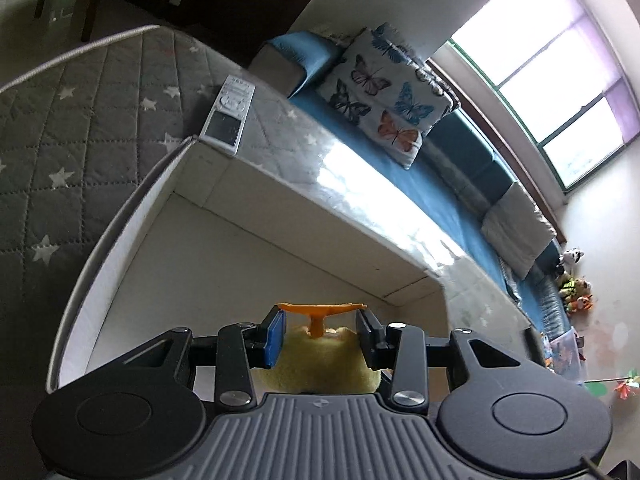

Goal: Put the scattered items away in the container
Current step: 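Lift the plush chick with both tools and carry it over the white box, then lower the chick into the box and open both tools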

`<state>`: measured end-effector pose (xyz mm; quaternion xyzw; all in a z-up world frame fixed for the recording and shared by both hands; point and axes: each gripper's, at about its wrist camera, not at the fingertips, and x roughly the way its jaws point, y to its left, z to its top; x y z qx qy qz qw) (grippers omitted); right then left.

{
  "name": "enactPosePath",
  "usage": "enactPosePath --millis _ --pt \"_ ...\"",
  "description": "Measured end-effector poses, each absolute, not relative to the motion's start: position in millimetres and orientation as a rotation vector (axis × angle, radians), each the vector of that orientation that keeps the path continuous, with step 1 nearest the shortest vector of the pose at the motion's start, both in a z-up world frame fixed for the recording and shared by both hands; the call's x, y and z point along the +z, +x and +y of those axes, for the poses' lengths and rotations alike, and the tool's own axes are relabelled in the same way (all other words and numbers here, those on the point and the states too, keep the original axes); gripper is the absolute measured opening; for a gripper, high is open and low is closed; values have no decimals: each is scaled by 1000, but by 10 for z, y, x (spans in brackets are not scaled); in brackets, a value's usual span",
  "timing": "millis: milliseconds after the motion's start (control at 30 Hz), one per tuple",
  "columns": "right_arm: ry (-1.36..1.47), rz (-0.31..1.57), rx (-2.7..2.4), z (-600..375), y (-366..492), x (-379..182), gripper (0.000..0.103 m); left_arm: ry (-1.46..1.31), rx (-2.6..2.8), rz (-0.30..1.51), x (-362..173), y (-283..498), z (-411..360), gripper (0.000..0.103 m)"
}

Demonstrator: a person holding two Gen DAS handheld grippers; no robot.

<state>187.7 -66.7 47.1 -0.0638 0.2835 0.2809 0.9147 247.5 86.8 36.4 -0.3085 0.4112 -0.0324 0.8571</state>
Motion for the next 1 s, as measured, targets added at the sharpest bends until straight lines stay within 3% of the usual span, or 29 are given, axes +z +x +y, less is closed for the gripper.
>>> enactPosePath --millis 367,1000 --pt "-152 651 579 -656 1845 258 43 -624 -48 938 89 2615 850 41" --pt "-165 650 560 -667 1797 340 42 -544 -5 832 399 2401 891 41"
